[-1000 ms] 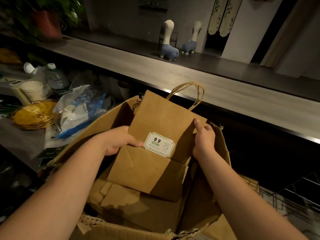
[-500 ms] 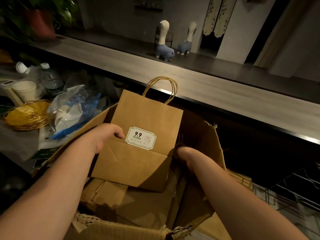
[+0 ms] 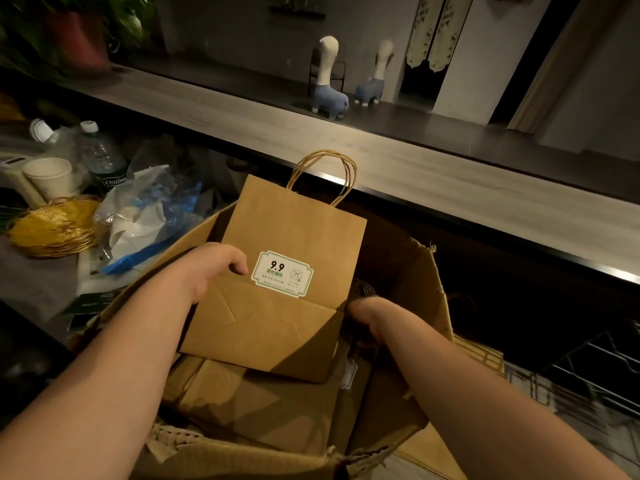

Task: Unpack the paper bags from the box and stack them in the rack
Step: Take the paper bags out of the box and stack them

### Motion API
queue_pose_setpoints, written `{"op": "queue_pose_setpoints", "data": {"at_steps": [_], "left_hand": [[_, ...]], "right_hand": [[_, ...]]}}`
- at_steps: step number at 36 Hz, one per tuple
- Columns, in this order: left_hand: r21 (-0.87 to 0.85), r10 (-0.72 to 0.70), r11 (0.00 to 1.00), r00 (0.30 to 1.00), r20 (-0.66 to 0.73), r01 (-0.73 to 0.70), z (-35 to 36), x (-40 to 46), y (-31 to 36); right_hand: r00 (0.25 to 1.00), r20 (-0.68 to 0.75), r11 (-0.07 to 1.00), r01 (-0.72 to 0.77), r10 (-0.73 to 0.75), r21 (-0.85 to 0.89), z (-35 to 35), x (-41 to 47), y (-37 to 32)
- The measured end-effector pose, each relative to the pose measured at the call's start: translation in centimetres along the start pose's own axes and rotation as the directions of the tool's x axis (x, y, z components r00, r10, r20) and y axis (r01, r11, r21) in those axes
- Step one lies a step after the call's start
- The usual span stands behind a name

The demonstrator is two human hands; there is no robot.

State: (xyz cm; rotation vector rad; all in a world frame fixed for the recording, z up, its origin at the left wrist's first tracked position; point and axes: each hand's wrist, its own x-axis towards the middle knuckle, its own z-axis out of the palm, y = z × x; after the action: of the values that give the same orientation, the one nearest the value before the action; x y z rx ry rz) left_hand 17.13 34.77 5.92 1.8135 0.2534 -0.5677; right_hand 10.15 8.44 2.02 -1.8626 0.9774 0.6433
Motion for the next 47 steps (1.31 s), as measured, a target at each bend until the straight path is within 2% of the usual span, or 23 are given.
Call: {"op": "queue_pose_setpoints", "data": {"at_steps": [6, 9, 12, 17, 20, 23, 28, 32, 37, 43, 47], "left_hand": [[0.017, 0.057, 0.998, 0.998, -0.018, -0.056, 0.7, -1.4, 0.9], [0.01, 0.058, 0.998, 0.998, -0.023, -0.058, 0.7, -1.3, 1.1], [-0.068, 0.041, 0.997, 0.999, -0.008, -0.042, 0.4, -1.3, 1.2], [-0.209, 0.032, 0.978, 0.998, 0.062, -0.018, 0.7, -2.2, 1.8], [-0.256, 0.073, 0.966, 0.991, 0.115, -0.042, 0.8, -2.4, 1.9], [-0.281, 0.12, 0.956, 0.986, 0.112, -0.084, 0.9, -2.3, 1.8], [-0.209, 0.175, 0.963, 0.984, 0.021, -0.167, 1.3, -2.5, 1.8], [-0.155, 0.166, 0.974, 0.986, -0.011, -0.166, 1.4, -2.7, 1.8], [-0.12, 0.157, 0.979, 0.986, -0.056, -0.163, 1.1, -3.2, 1.8], [-0.169, 0.155, 0.963, 0.945, -0.287, -0.209, 0.9, -3.6, 2.2], [-0.108, 0.245, 0.945, 0.886, -0.395, -0.309, 1.5, -4.5, 2.9]], "right_hand": [[0.999, -0.027, 0.998, 0.048, -0.048, 0.026, 0.8, 0.7, 0.2], [0.996, 0.03, 0.986, 0.08, -0.085, 0.146, 0.9, 0.5, -0.1], [0.98, 0.02, 0.942, 0.186, -0.199, 0.281, 0.4, 0.2, -0.4], [0.888, -0.048, 0.846, 0.451, -0.458, 0.284, -1.9, -2.3, -1.6], [0.821, -0.044, 0.776, 0.553, -0.569, 0.303, -3.3, -4.8, -2.0], [0.755, -0.095, 0.685, 0.634, -0.649, 0.359, -4.6, -6.7, -1.7], [0.717, -0.305, 0.632, 0.697, -0.627, 0.34, -5.4, -6.9, -0.5], [0.698, -0.404, 0.563, 0.716, -0.591, 0.412, -6.5, -7.2, 0.3], [0.63, -0.56, 0.436, 0.777, -0.538, 0.455, -9.3, -8.5, 0.7], [0.573, -0.627, 0.311, 0.817, -0.527, 0.486, -12.5, -10.4, 0.3], [0.554, -0.617, 0.301, 0.829, -0.558, 0.472, -12.8, -11.0, 0.2]]}}
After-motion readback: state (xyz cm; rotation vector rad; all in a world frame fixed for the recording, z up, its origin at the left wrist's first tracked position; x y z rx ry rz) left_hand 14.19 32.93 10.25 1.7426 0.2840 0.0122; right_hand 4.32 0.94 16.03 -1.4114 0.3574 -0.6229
